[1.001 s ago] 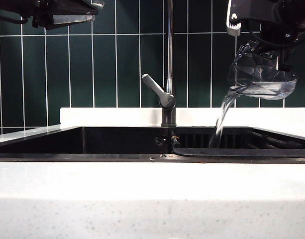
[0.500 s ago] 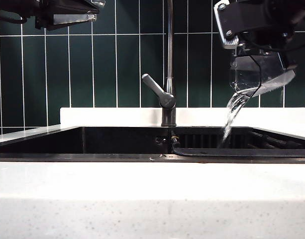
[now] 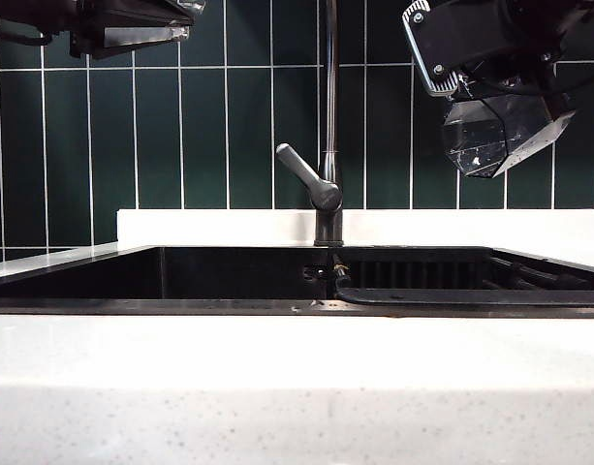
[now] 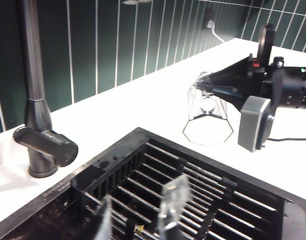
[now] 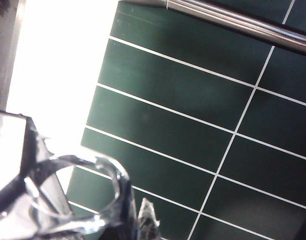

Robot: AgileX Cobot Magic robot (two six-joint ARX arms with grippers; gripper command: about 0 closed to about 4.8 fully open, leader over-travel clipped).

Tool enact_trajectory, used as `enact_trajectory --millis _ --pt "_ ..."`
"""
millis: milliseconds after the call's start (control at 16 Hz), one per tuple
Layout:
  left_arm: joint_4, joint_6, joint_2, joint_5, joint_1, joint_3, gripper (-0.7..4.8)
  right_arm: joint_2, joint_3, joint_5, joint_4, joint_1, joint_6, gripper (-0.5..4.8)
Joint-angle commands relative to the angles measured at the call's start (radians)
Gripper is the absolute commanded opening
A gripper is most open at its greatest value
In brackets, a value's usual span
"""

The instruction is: Pick up the mug next to the sink, go to the faucet to get some water, pour the water into the sink, and finally put the mug back to its place.

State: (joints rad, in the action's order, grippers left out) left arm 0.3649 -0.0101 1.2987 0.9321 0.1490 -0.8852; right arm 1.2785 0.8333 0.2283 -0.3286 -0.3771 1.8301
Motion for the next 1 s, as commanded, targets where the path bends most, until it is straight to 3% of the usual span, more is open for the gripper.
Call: enact_trajectory --millis 63,250,313,375,438,626,1001 --pt "0.007 0.0 -0.005 0.012 0.0 -0.002 1.2 -0.008 0.008 0.005 -0.028 -0.002 -0.043 -0.07" --pt "0.007 0.0 -0.005 0.013 0.0 -0.002 1.2 -0.008 0.008 0.006 -0.029 -0.002 -0.251 -0.07" --pt "0.007 0.0 -0.005 0.013 0.0 -0.002 1.2 -0.008 0.008 0.01 -0.029 -0.002 -0.412 -0.07" --pt "0.007 0.0 -0.005 0.013 0.0 -0.002 1.2 -0.008 0.008 0.009 -0.029 -0.002 -0.493 -0.07" --pt "0.009 0.0 -0.005 0.013 0.0 -0.002 1.2 -0.008 0.008 0.009 -0.036 -0.002 -0.724 -0.07" --pt "0.01 0.003 -0.005 0.014 0.0 -0.002 1.2 -0.012 0.008 -0.023 -0.051 -0.001 -1.149 -0.07" --pt "0.01 0.037 -0.005 0.041 0.003 -0.002 1.2 -0.012 0.006 -0.074 -0.087 0.0 -1.705 -0.07"
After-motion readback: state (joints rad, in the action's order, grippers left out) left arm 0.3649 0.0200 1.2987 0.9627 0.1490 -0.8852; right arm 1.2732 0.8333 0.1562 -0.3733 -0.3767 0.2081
